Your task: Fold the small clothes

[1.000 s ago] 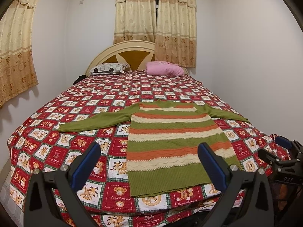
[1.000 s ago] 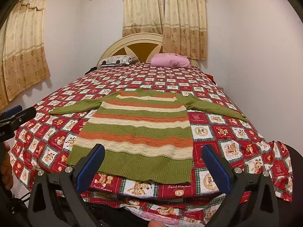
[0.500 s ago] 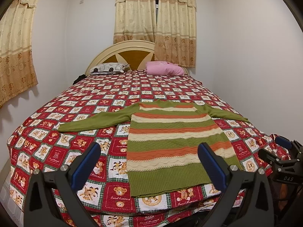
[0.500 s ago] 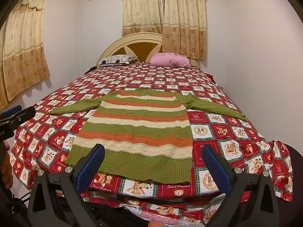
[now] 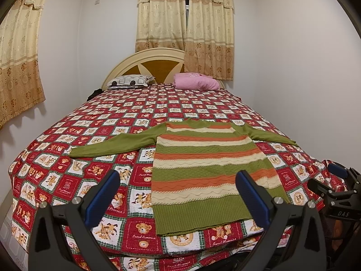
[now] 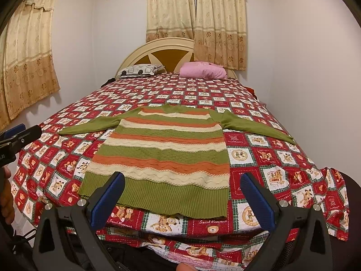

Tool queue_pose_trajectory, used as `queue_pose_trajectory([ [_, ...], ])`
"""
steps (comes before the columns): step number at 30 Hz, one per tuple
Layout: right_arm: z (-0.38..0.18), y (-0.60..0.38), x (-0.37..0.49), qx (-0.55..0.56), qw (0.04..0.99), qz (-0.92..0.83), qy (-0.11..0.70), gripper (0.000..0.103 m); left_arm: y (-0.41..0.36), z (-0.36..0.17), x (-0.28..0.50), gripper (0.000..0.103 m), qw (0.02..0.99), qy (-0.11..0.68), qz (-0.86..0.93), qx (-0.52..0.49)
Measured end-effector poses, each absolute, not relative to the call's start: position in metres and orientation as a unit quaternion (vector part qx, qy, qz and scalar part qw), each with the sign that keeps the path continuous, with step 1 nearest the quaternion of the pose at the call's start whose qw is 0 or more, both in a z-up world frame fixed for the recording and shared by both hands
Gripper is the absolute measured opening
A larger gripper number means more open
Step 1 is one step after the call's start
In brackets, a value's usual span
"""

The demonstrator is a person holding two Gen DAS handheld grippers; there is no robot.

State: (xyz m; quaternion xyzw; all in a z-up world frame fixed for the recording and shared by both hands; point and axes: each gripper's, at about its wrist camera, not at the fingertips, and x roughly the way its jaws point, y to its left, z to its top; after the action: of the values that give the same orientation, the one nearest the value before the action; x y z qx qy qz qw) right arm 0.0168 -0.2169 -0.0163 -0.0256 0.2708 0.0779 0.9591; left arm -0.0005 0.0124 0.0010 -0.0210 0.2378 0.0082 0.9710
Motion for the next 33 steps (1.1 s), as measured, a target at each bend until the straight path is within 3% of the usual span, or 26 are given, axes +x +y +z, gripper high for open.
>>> queue_pose_trajectory([
  [21,-0.020,-0.213,0.024,-0.028,0.957,0.089,0.276,0.102,0.014,-0.010,0.008,0.103,0.968,0.249,0.008,-0.019],
  [33,-0.055,-0.237,0.093,-0.031,0.945,0.076,0.317,0.102,0.024,-0.031,0.065,0.103,0.960,0.279,0.034,-0.004],
])
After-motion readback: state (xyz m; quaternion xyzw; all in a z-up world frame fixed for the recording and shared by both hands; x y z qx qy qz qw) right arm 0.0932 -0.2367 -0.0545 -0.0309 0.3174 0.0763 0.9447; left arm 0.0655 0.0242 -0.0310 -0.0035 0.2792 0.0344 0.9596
